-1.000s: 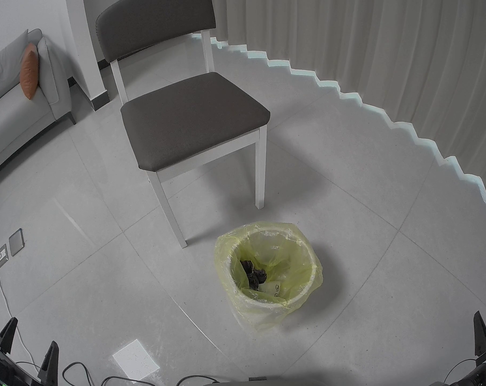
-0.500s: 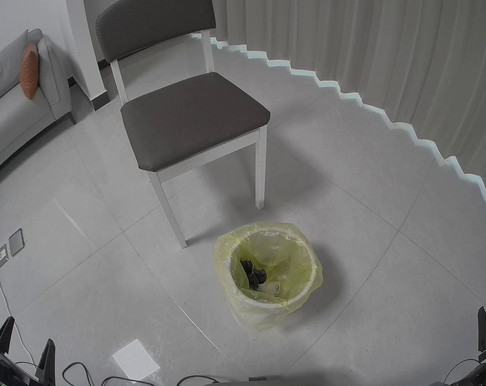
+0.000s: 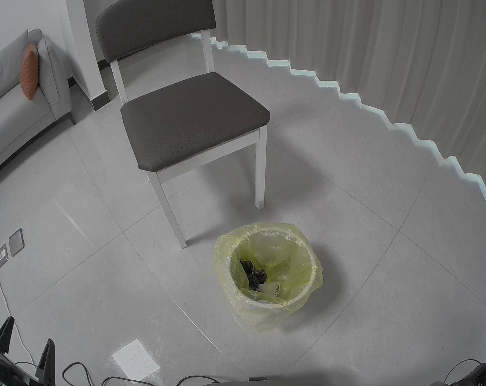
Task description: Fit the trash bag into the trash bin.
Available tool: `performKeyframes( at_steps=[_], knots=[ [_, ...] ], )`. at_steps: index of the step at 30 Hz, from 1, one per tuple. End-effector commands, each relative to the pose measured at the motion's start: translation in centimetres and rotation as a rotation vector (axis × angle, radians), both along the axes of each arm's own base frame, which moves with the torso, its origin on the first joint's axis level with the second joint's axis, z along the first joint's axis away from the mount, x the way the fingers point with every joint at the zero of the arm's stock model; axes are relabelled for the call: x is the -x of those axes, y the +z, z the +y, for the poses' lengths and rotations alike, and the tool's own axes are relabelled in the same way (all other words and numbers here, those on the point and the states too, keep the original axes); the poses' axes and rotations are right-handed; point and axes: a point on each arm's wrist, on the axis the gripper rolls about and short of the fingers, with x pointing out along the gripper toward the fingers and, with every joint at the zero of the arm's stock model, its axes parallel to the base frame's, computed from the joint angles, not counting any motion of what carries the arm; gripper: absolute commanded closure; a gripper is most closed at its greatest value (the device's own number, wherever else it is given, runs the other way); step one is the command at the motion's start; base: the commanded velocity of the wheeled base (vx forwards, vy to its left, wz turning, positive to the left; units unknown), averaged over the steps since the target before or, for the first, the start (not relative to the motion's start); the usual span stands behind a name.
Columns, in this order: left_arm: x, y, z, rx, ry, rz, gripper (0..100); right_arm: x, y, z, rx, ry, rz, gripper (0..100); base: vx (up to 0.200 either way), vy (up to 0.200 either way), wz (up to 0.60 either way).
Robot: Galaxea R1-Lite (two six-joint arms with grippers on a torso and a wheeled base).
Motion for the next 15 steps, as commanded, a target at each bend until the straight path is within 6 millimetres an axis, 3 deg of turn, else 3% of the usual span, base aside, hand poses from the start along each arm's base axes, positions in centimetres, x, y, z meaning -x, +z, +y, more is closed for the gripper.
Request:
performKeyframes(
  at_steps=[1,8,15],
  knots=[
    [-0.04,-0.51,0.0,0.0,-0.001,0.006,0,-0.18,-0.48,0.19,0.084,0.084,0.041,0,0.0,0.0,0.0],
    [-0.04,-0.51,0.0,0.0,-0.001,0.006,0,-0.22,-1.27,0.73,0.256,0.329,0.155,0,0.0,0.0,0.0],
    [-0.04,-0.51,0.0,0.0,-0.001,0.006,0,-0.27,-1.13,0.66,0.227,0.295,0.128,0,0.0,0.0,0.0]
  ],
)
